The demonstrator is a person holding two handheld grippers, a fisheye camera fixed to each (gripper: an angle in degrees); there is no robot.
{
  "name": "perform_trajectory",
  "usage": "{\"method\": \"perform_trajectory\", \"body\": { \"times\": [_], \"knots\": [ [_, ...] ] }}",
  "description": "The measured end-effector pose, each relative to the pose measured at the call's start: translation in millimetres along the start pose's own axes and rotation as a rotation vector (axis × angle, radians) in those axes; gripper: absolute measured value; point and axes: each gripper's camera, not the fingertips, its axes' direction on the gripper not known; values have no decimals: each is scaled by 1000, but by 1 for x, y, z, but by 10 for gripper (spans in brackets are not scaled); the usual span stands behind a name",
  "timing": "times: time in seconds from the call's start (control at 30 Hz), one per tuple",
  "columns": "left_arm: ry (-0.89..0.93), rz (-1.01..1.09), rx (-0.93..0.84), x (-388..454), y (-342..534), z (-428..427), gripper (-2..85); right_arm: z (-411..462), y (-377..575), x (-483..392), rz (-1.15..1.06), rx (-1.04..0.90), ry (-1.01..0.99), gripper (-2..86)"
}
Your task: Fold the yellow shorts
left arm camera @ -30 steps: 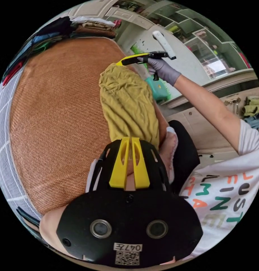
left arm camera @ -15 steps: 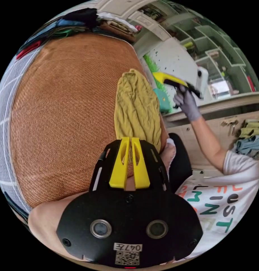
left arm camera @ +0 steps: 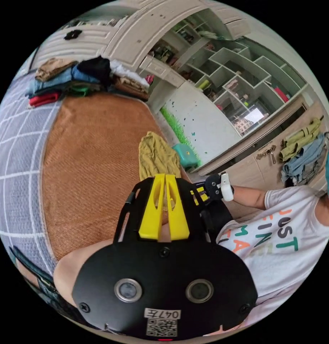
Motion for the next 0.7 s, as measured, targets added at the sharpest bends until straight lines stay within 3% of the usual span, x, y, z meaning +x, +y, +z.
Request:
{"method": "perform_trajectory", "body": {
  "times": [0.1, 0.23, 0.43, 0.6, 0.7],
  "knots": [
    [-39, 22, 72, 1, 37, -32, -9, 0, -13, -14, -45, -44, 33, 88],
    [114, -46, 158, -31, 77, -43, -10, 2, -11, -24, -8, -52, 155, 62],
    [158, -72, 214, -47, 97, -49, -10, 2, 7, -17, 73, -28, 127, 17],
    [161, -114, 247, -53, 112, -52, -10, -33, 33, 18, 309, 169, -60, 6],
    [204, -156, 305, -62, 124, -59, -10, -58, 67, 45, 477, 397, -183, 6]
  ]
}}
